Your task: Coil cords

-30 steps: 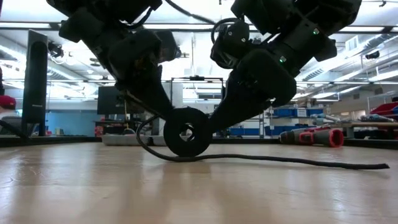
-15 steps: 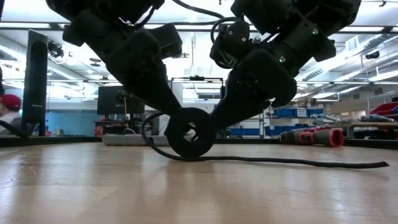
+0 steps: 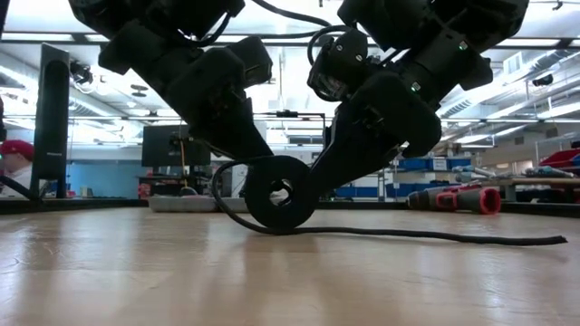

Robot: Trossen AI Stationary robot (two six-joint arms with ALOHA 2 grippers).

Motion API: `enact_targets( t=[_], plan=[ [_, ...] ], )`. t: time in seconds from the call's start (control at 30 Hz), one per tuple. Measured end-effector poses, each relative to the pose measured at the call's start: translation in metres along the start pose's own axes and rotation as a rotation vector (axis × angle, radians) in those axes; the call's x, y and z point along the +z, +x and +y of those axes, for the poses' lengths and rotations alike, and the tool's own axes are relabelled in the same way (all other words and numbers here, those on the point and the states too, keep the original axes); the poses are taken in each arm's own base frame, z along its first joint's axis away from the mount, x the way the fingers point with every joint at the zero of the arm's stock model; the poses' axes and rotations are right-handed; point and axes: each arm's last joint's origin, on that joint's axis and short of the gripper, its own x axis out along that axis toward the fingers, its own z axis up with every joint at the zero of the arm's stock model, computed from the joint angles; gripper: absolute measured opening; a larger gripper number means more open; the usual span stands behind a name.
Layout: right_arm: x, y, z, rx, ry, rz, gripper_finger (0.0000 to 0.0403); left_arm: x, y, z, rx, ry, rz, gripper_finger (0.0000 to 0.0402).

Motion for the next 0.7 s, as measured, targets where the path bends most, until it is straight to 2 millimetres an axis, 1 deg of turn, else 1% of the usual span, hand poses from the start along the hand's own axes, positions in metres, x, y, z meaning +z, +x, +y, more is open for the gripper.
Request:
enact_targets(
  t=[0.33, 0.43, 0.6, 0.7],
  plan=[
    [0.0, 0.0, 0.0, -0.005, 0.011, -0.002, 0.0114, -0.001, 0.0, 0.0, 0.013, -0.023, 0.005, 0.0001],
    [0.003, -0.004, -0.001, -0.009, 0.012, -0.008, 0.0114, -0.001, 0.001, 0.0, 0.014, -0.024, 0.006, 0.0001],
    [0.019, -0.03, -0.005, -0.041, 0.015, -0.021, 0.0114, -0.001, 0.001, 0.0, 0.015, -0.024, 0.004, 0.0001],
    [0.026, -0.05, -0.005, -0.061, 0.022, -0.024, 0.0114, -0.001, 0.001, 0.0, 0.017, -0.024, 0.005, 0.0]
  ],
)
